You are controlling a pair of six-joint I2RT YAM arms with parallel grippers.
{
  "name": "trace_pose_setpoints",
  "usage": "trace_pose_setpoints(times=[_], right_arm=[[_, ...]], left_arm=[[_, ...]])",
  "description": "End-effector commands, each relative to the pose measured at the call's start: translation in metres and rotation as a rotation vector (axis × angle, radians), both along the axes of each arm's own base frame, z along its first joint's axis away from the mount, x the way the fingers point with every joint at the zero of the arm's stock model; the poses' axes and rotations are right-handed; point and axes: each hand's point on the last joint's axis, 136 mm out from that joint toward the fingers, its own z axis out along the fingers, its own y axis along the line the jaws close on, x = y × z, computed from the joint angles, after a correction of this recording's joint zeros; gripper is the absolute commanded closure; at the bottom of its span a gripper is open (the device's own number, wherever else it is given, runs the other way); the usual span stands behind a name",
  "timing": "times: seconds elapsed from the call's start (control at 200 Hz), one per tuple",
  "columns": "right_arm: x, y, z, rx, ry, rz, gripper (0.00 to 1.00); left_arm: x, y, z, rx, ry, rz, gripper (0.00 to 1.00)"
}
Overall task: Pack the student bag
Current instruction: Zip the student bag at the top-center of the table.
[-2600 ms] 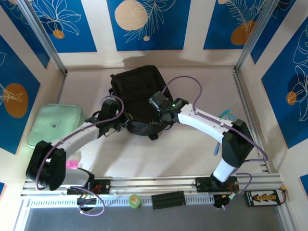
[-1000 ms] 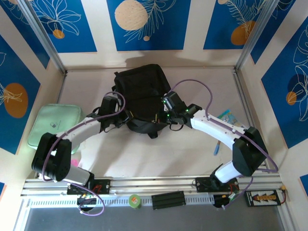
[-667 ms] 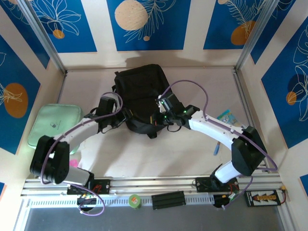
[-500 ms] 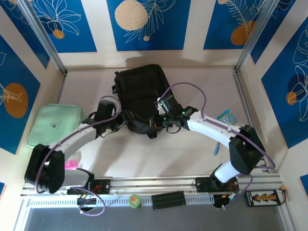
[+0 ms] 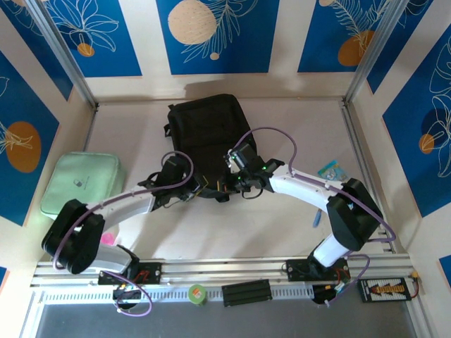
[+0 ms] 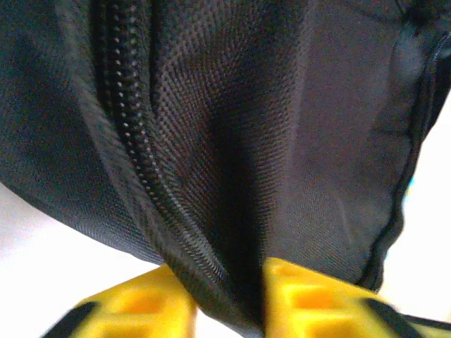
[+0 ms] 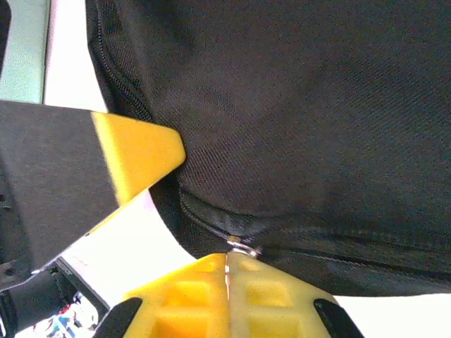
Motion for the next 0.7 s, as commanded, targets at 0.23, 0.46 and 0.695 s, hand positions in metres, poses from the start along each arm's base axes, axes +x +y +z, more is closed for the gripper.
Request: trace_pose_setpoints(times=[0.23,0.46,0.695], right_arm=[[0.012,-0.078,0.003,-0.267,-0.022,-0.268,1.00],[0.021,-0.094,0.009,-0.348,-0.023,-0.336,1.00],[0.027,-0.114,0.011,-0.401,-0.030,-0.407,1.00]], left_arm=[[-0.001,0.033,-0.019,0.137,0.006,0.091,1.00],[-0.003,0.037,-0.021,0.166,0.008,0.082,1.00],[-0.001,0.042,-0.015,0.179,-0.008,0.072,1.00]])
